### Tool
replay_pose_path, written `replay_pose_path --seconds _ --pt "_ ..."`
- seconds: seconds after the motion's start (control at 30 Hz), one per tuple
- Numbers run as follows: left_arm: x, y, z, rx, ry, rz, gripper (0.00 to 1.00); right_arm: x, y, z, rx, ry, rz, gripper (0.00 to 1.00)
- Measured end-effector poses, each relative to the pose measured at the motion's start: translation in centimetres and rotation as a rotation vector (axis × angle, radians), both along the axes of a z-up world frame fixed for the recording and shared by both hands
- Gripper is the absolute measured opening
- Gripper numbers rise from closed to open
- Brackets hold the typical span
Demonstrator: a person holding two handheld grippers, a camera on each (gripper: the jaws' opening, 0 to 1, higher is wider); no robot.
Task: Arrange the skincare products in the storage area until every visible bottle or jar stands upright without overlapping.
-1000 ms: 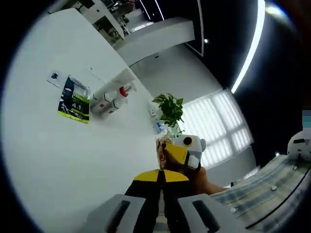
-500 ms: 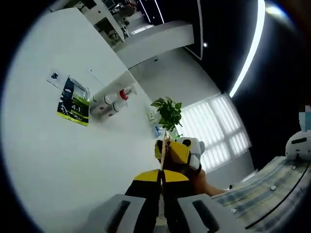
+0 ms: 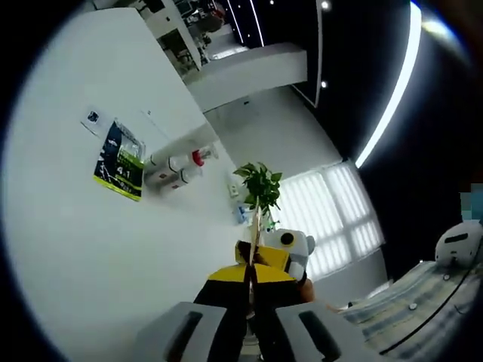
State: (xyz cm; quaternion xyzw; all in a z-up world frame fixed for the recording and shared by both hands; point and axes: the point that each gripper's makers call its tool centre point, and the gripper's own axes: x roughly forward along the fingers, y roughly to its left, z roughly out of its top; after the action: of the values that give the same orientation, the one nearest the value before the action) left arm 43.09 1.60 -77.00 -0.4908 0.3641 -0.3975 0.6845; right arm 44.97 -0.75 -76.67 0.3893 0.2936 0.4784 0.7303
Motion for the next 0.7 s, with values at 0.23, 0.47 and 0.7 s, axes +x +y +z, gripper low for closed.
replay_pose_path --seconds 0.23,0.47,0.7 --pt "0.1 -0.6 -0.1 -0.021 0.017 -0.045 0.01 -0.3 -0.7 -0.2 -0.002 0.013 -0.027 0.08" --pt "-0.2 -2.1 -0.5 -0.037 0.041 -0.087 0.02 -0.4 -1.7 -0.1 0.053 0.058 -0.063 0.0" --pt "-0.1 -1.5 -0.9 0.01 0.026 -0.102 0.02 -0.4 -2.6 -0.4 0.051 0.062 -0.109 0.0"
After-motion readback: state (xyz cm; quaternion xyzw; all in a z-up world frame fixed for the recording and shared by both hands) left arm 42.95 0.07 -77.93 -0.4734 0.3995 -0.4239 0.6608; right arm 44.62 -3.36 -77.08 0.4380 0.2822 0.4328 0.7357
